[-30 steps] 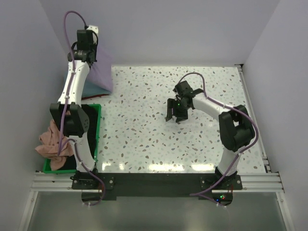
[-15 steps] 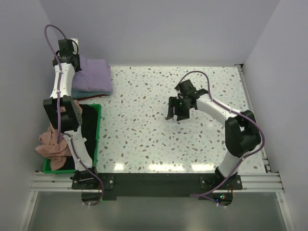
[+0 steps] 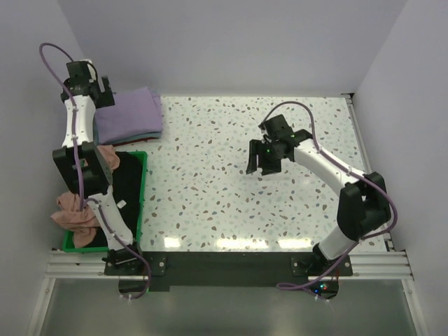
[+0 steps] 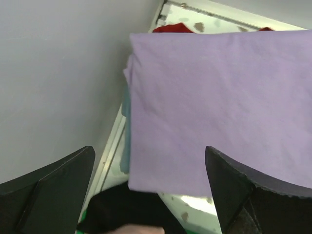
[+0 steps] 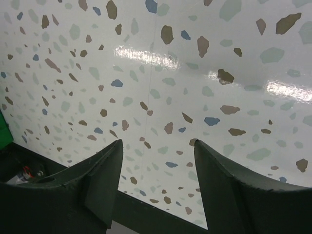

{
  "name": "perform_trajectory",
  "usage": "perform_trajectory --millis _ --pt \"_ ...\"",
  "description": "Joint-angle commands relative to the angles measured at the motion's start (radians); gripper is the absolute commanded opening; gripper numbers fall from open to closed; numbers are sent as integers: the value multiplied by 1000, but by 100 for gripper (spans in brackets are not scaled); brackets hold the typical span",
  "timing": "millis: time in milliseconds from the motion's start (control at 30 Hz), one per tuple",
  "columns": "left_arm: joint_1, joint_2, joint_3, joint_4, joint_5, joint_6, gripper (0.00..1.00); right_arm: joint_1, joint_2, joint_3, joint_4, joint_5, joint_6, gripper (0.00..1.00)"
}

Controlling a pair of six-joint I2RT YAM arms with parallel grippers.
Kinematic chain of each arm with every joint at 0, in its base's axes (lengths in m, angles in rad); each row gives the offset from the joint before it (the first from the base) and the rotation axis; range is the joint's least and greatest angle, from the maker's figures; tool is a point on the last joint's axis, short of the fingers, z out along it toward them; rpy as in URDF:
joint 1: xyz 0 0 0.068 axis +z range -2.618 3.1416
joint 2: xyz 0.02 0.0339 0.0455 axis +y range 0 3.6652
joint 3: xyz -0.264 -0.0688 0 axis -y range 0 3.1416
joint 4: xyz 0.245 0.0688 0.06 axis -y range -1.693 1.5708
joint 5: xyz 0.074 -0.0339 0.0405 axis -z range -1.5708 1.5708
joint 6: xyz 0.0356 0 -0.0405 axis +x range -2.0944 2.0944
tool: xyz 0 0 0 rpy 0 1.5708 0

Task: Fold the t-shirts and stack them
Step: Neatly place the folded tshirt to the corner, then reset both grippers

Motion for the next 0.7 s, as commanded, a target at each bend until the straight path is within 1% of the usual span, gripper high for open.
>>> perform_trajectory --millis 0,100,200,233,267,300,333,367,400,433,467,500,533,567,600,633,667 --pt "-104 -204 -78 73 -53 -14 100 6 -83 23 -33 44 -18 64" --pt "-181 -339 -219 109 -76 -12 100 6 -114 9 -44 72 -26 64" --pt "-243 -465 -351 113 -64 -52 100 8 -158 -11 -53 106 -35 64" --pt "-262 -496 -421 114 -59 -75 100 6 -184 -20 -58 113 -35 64" --pt "-280 -560 -461 120 -59 -86 100 8 -195 -25 -65 129 -37 64" --pt "-323 -595 -501 125 -58 -98 100 6 -212 -31 -67 136 -37 64" --pt "-346 -629 -588 131 -61 -118 100 8 -241 -46 -67 145 -35 64" --pt "-395 -702 -631 140 -78 -130 100 6 -261 -55 -62 164 -32 64" --pt "-421 -738 -674 140 -90 -159 100 8 -279 -66 -61 176 -31 64" --pt "-449 -817 -757 140 -104 -181 100 6 -319 -87 -58 191 -28 64" --pt "-474 -862 -802 154 -108 -201 100 6 -339 -101 -47 205 -20 64" --pt "-521 -907 -848 168 -108 -242 100 8 -359 -115 -41 231 -17 64" --pt "-546 -997 -933 181 -107 -261 100 6 -382 -141 -36 244 -12 64" --pt "-569 -1043 -976 212 -105 -274 100 8 -422 -155 -24 257 -6 65" --pt "-614 -1085 -1013 221 -111 -303 100 8 -442 -170 -19 267 -3 65" --pt "-633 -1153 -1074 225 -116 -320 100 8 -460 -193 -13 287 -2 65" --pt "-659 -1183 -1102 222 -118 -334 100 6 -497 -204 -7 296 1 65"
